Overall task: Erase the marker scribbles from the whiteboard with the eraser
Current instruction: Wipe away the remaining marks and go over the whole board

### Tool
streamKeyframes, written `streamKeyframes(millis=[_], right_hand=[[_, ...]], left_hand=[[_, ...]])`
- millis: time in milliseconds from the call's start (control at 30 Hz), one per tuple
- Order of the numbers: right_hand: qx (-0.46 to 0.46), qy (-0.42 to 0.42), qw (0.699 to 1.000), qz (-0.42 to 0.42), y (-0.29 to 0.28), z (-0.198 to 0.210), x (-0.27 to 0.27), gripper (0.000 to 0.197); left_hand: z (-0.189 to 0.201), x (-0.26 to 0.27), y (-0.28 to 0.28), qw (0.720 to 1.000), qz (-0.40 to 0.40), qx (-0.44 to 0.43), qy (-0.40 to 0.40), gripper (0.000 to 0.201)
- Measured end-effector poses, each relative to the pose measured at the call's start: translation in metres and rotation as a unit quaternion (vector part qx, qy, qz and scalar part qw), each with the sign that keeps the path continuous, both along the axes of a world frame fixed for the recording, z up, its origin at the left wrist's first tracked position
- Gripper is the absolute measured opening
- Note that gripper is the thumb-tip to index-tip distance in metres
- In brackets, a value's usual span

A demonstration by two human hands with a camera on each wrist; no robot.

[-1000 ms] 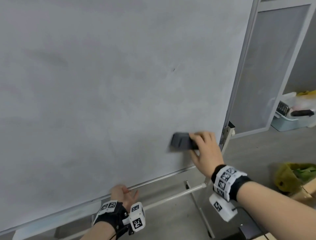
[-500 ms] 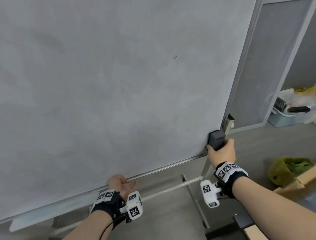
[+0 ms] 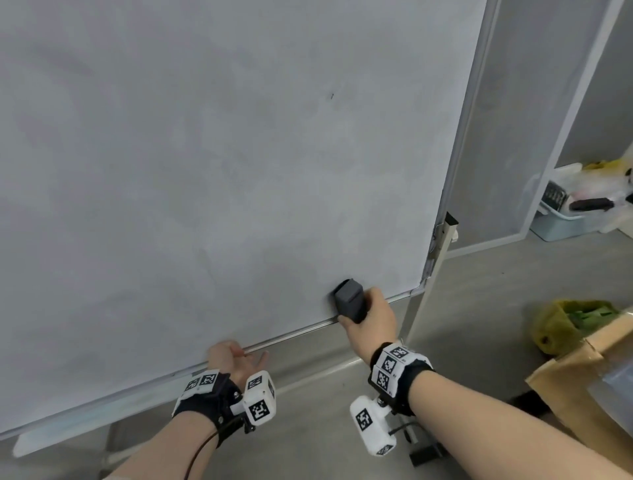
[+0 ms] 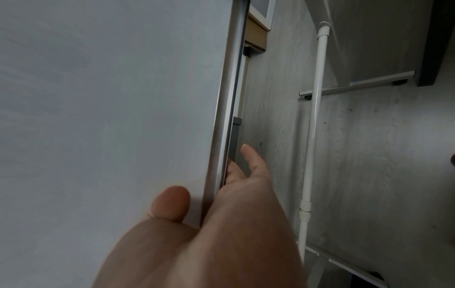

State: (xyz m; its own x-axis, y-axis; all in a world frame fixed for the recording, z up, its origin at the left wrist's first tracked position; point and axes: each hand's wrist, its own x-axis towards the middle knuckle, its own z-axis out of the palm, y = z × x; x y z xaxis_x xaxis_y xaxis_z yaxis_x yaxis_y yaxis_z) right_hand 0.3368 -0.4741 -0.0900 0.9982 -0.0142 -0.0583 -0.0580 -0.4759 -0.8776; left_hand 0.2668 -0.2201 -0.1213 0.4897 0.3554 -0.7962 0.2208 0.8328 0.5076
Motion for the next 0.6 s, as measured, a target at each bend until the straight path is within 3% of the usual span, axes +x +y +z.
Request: streamKeyframes(millis=[133, 233, 300, 367, 467, 600], right_hand=[[-0.013, -0.004, 0.988, -0.155, -0.061, 0.019, 0.036, 0.045], [-0.033, -0.033, 0.983, -0.178, -0.067, 0.033, 0.042, 0.044], [-0.049, -0.082, 0.987, -0.126, -0.034, 0.039, 0.027, 0.041], [-0.078, -0.164, 0.983, -0.022, 0.008, 0.040, 0.004, 0.039], [-0.175, -0.266, 0.940, 0.126, 0.054, 0.054, -0.021, 0.046], [-0.172, -0.343, 0.914, 0.131, 0.054, 0.093, -0.015, 0.056]], left_hand=[[0.005, -0.002, -0.007, 1.000, 0.014, -0.015, 0.003, 0.021], [0.005, -0.001, -0.018, 0.999, 0.039, -0.019, -0.015, 0.020], [0.005, 0.000, -0.020, 0.998, 0.060, -0.001, -0.017, 0.023], [0.007, 0.001, -0.020, 0.998, 0.064, 0.017, -0.007, 0.024], [0.018, -0.001, -0.020, 0.997, 0.079, 0.019, 0.005, 0.024], [0.046, -0.008, -0.022, 0.997, 0.058, 0.040, 0.036, 0.017]])
